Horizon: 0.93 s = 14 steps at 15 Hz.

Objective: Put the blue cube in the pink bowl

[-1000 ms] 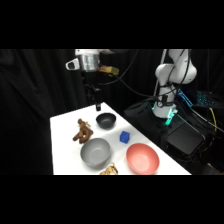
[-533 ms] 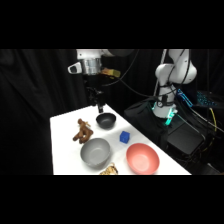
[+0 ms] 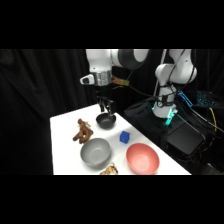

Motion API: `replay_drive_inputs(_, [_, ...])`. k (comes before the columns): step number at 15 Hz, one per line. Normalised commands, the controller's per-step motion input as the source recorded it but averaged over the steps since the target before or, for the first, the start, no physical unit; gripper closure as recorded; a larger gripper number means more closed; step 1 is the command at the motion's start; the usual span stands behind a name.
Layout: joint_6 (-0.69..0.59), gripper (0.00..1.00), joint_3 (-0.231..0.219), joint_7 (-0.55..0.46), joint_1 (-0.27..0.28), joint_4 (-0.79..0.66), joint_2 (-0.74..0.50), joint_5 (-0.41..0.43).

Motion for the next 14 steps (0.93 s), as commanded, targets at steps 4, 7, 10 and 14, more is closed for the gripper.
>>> replay_drive_inputs(4, [0.35, 0.00, 0.047, -0.30, 0.024, -0.47, -0.30, -0.077])
replay_drive_inputs(7, [0.32, 0.00, 0.033, -0.44, 0.018, -0.41, -0.26, -0.063])
replay_drive_inputs(10, [0.28, 0.00, 0.031, -0.34, 0.028, -0.36, -0.18, -0.104])
replay_drive_inputs(14, [0.34, 0.00, 0.018, -0.23, 0.019, -0.29, -0.06, -0.149])
